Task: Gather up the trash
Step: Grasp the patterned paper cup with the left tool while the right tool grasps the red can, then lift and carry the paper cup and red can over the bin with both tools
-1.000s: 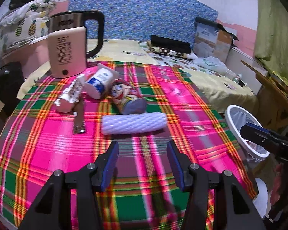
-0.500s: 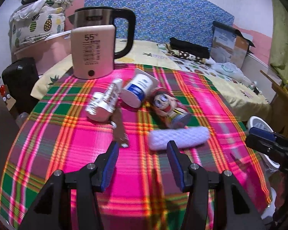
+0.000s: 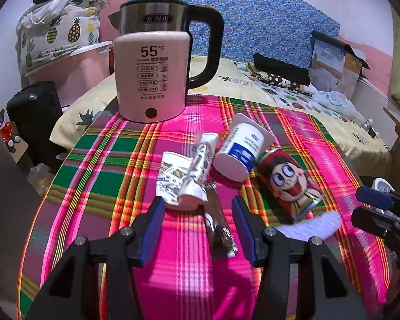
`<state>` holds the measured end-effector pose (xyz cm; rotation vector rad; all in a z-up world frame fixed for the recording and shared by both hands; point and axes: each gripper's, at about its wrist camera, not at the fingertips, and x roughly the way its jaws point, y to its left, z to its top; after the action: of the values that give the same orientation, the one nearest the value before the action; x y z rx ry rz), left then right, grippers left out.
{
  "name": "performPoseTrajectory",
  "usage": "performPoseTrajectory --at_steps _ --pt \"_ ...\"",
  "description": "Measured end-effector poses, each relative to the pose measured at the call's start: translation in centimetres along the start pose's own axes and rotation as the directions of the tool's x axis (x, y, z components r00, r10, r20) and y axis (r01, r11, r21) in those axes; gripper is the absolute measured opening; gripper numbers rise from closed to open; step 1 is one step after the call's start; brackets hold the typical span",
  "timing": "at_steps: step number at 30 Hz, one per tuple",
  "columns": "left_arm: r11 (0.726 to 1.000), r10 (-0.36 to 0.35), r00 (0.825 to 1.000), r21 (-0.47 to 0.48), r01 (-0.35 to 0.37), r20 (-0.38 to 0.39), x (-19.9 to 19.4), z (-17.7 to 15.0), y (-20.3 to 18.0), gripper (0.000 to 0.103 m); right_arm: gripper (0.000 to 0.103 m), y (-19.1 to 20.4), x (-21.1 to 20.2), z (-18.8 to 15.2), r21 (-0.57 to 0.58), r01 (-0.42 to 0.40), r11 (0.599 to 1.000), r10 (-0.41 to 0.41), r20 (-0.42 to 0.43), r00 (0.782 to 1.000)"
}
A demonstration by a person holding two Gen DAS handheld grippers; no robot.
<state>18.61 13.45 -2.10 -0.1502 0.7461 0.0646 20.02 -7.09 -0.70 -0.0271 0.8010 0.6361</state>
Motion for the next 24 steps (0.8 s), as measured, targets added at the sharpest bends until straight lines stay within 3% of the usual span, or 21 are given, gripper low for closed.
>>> performPoseTrajectory --at_steps 13,18,24 --pt "1.0 -0.018 1.0 0.018 0.019 -0.017 2.9 0.7 0.4 0.053 0.065 -0.2 3.5 0.9 0.0 0.005 1.0 -0.005 -0.042 0.999" --pt "0.999 -0.026 0.999 0.025 0.027 -0.026 3.4 0.9 0.4 0.029 0.064 -0.5 4.5 1.2 0.011 0.013 1.0 -0.012 -0.062 0.998" --pt "0.999 -0.032 0.999 0.018 0.033 -0.02 3.0 0.9 0.4 0.028 0.064 -0.4 5.4 1.4 0.013 0.019 1.0 -0.017 -0.103 0.994"
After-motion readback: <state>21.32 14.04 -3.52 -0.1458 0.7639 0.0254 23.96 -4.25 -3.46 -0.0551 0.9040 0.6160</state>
